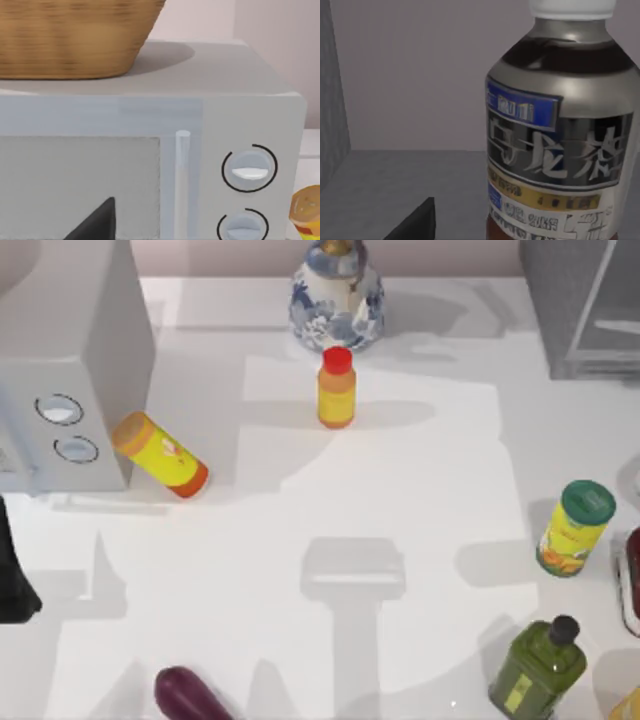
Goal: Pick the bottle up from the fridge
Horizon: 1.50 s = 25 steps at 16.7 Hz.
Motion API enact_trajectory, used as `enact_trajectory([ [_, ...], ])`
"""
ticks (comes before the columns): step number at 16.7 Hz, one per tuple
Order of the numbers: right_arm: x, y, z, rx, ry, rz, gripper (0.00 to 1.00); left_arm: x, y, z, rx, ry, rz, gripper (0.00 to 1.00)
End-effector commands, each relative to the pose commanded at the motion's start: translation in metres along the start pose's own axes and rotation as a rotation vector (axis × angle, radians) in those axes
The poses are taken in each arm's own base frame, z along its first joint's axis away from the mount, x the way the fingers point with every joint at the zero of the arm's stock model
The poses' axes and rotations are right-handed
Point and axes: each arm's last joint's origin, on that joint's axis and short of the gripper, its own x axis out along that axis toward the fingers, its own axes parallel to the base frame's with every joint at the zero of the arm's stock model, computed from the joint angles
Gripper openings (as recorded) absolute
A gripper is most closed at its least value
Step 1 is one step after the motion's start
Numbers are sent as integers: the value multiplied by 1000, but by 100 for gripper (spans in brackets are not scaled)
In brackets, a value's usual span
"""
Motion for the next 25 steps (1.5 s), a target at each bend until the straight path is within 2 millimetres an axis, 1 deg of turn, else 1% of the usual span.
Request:
enact_trajectory([
  [2, -1, -2, 1, -1, -3, -2, 100, 0, 0, 0, 0, 0, 0, 100],
  [4, 8, -1, -2, 1, 4, 0, 100, 0, 0, 0, 0, 0, 0, 100],
  [8, 42, -2, 1, -1, -7, 0, 100, 0, 0, 0, 0, 0, 0, 100],
  [10, 55, -1, 1, -1, -4, 0, 100, 0, 0, 0, 0, 0, 0, 100],
  [12, 60, 0, 0, 0, 0, 0, 100, 0, 0, 0, 0, 0, 0, 100],
  [15, 60, 0, 0, 0, 0, 0, 100, 0, 0, 0, 0, 0, 0, 100],
  [25, 60, 0, 0, 0, 0, 0, 25, 0, 0, 0, 0, 0, 0, 100],
])
